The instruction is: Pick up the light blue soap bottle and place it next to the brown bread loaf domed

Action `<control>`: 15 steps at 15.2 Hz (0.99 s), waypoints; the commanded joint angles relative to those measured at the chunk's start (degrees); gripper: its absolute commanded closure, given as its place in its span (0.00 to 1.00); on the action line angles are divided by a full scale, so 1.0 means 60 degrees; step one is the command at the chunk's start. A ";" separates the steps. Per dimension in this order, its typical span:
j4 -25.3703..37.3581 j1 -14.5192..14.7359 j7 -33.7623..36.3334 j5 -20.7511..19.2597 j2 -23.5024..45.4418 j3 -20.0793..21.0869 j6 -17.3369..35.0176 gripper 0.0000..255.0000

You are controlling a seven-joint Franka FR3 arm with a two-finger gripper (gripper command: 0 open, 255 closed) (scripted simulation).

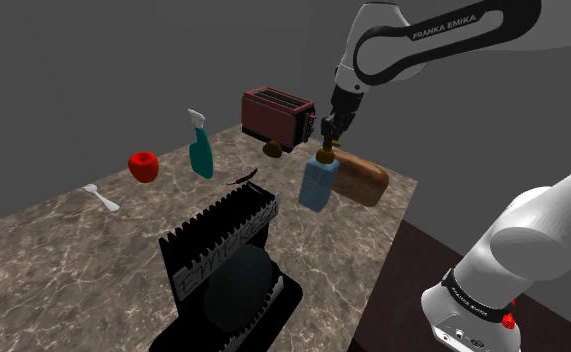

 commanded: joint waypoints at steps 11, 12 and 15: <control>0.0190 -0.0001 -0.0006 0.0003 -0.0143 -0.0016 -0.0325 0.00; 0.0399 -0.0004 -0.0011 0.0004 -0.0269 -0.0032 -0.0660 0.00; 0.0804 -0.0008 -0.0017 0.0002 -0.0459 -0.0060 -0.1254 0.00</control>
